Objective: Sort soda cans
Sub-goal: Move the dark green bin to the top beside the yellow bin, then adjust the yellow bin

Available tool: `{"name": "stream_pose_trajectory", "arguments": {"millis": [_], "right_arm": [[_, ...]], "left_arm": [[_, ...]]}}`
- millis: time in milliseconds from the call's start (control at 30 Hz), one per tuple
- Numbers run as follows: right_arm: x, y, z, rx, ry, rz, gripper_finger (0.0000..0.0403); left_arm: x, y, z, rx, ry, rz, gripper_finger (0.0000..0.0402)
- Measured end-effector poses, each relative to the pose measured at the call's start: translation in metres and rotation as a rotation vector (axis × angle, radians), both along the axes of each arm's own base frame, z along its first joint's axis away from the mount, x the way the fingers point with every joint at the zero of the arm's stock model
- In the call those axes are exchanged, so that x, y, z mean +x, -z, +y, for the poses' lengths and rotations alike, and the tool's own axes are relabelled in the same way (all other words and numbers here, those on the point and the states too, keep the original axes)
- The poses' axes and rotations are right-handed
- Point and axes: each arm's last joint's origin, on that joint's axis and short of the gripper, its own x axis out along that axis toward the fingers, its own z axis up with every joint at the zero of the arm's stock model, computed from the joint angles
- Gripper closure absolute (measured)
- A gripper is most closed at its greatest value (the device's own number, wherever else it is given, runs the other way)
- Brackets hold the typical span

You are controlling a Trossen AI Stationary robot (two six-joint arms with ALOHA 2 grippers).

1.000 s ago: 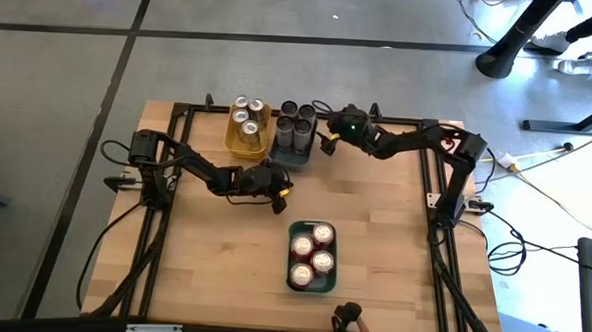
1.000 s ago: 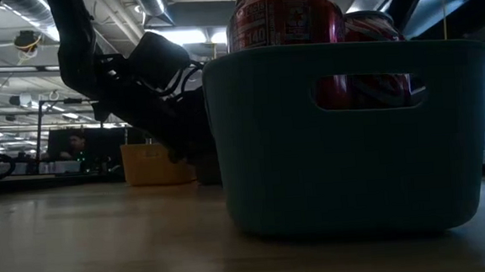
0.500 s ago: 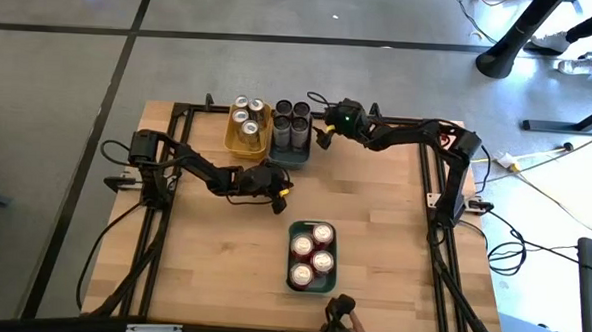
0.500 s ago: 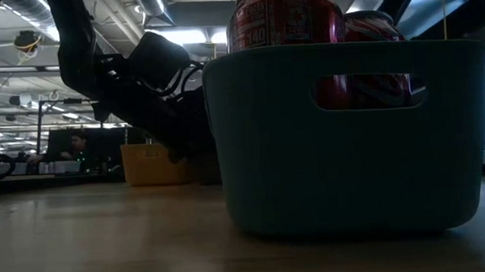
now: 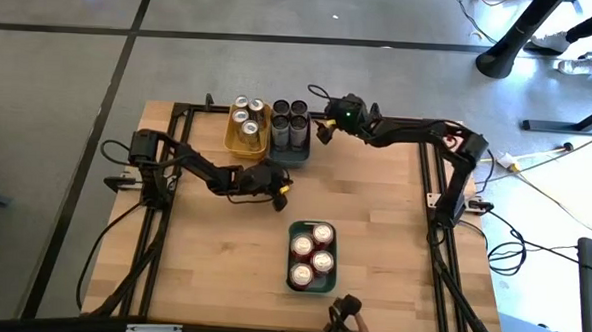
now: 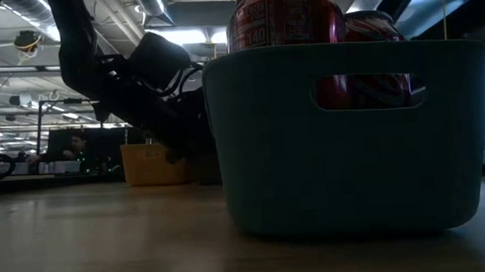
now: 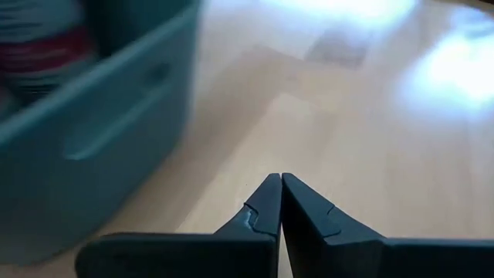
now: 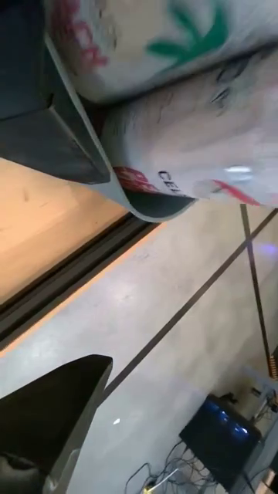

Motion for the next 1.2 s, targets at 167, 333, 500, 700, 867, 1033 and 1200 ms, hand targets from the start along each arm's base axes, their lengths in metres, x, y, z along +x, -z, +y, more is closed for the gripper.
{"name": "stream_pose_trajectory", "arguments": {"millis": [167, 333, 500, 700, 867, 1033, 1200], "right_arm": [[-0.009, -0.029, 0.017, 0.025, -0.011, 0.035, 0.0022], [-0.011, -0.053, 0.043, 0.035, -0.064, 0.054, 0.0022], [-0.011, -0.064, 0.071, 0.056, -0.124, 0.1, 0.0022], [-0.006, -0.069, 0.105, 0.117, -0.192, 0.121, 0.0022], [0.0, -0.066, 0.132, 0.156, -0.252, 0.149, 0.0022], [0.004, -0.064, 0.156, 0.181, -0.309, 0.175, 0.0022], [0.001, -0.065, 0.174, 0.15, -0.298, 0.227, 0.0022]], "left_arm": [[-0.002, 0.0, 0.01, 0.007, -0.09, -0.01, 0.0398], [-0.004, -0.001, 0.023, 0.0, -0.137, -0.017, 0.0398], [-0.007, 0.0, 0.034, -0.006, -0.171, -0.014, 0.0398], [-0.009, 0.0, 0.043, -0.002, -0.196, -0.012, 0.0398], [-0.009, 0.0, 0.042, 0.006, -0.206, -0.01, 0.0398], [-0.007, -0.001, 0.032, 0.02, -0.169, -0.008, 0.0398], [-0.004, -0.012, 0.017, 0.03, -0.112, -0.036, 0.0398]]}}
